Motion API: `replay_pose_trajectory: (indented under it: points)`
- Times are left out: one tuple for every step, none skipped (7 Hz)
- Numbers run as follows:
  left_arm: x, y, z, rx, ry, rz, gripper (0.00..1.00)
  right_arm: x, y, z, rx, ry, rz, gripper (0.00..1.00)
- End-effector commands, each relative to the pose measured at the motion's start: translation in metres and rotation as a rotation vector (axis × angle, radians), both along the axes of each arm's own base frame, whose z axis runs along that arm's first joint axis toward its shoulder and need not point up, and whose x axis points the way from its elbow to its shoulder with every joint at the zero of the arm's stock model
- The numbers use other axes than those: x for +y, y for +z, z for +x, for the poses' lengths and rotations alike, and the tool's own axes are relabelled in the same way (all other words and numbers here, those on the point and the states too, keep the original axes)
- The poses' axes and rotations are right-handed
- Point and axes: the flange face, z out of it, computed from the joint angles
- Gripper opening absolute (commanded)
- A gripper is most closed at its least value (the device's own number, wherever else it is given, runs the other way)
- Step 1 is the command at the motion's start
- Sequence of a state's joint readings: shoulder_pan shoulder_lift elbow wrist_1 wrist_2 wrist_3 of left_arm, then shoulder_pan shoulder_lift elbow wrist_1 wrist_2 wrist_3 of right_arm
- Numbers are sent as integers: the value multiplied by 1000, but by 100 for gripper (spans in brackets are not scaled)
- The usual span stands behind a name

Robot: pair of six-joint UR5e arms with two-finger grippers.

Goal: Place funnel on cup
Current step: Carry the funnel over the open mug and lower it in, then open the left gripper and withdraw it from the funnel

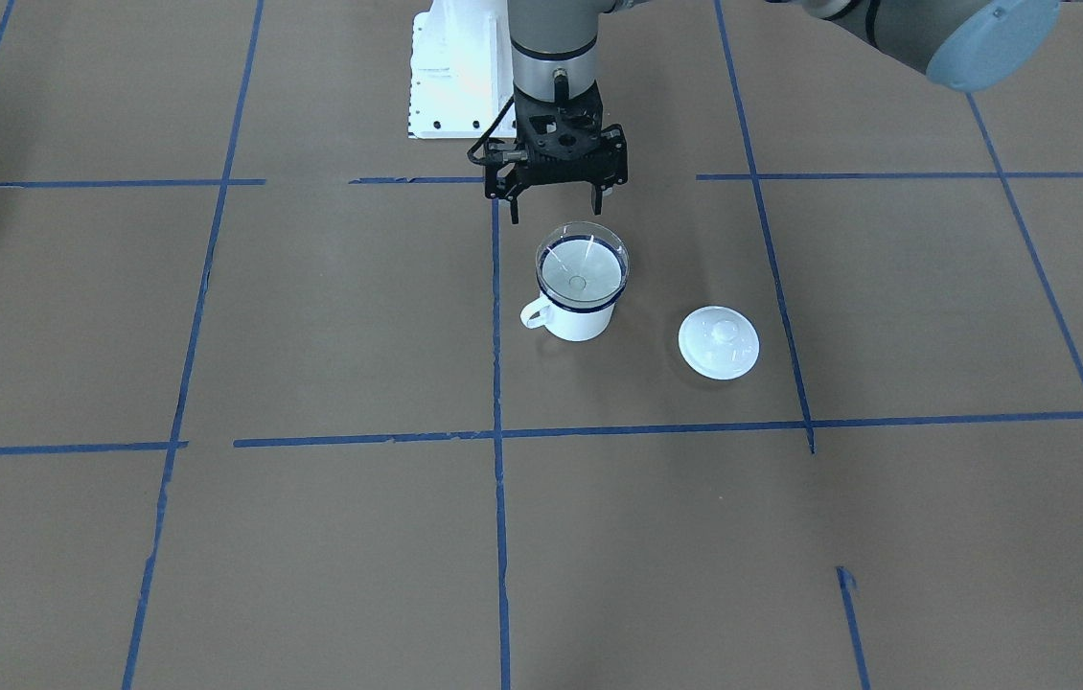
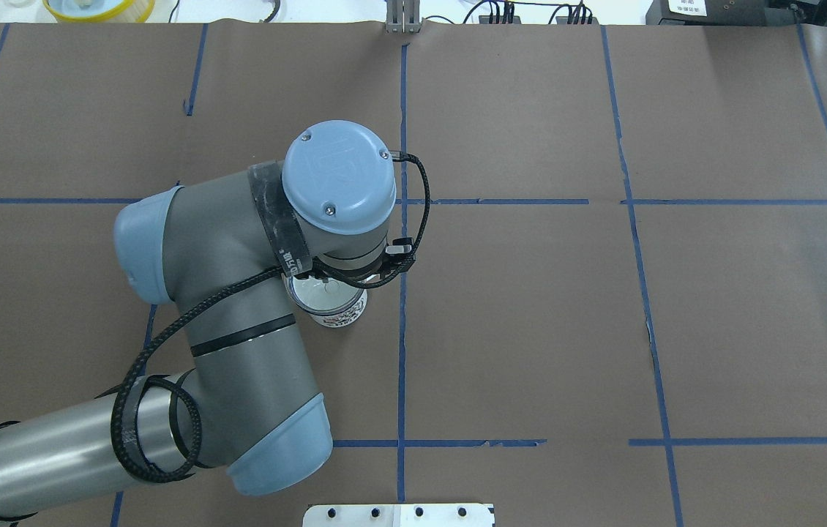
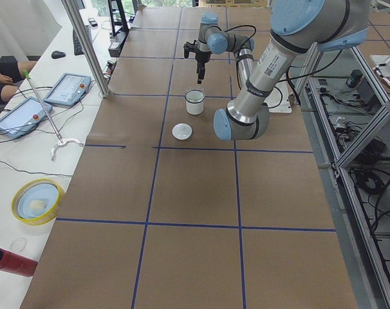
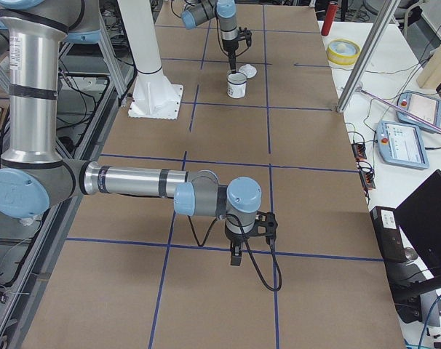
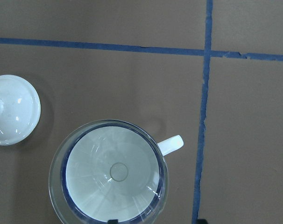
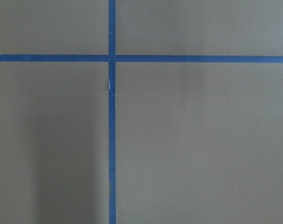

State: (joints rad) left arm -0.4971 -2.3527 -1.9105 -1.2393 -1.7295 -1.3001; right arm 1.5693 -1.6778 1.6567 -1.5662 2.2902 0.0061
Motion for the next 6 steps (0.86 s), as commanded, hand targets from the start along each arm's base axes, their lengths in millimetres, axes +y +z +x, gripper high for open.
replay_pose_trajectory:
  points:
    - [-40, 31, -56, 74, -74, 82, 100, 0, 0, 0, 0, 0, 0, 100]
    - [-77, 53, -103, 76, -39, 159, 100, 0, 0, 0, 0, 0, 0, 100]
    - [-115, 82, -160, 76, 45, 163, 100, -1, 0, 0, 0, 0, 1, 100]
    - [-154, 128, -227, 40, 136, 201, 100, -1, 0, 0, 0, 0, 1, 100]
    - [-192, 172, -284, 11, 199, 224, 100, 0, 0, 0, 0, 0, 0, 100]
    - [-218, 232, -335, -4, 233, 186, 100, 0, 0, 0, 0, 0, 0, 100]
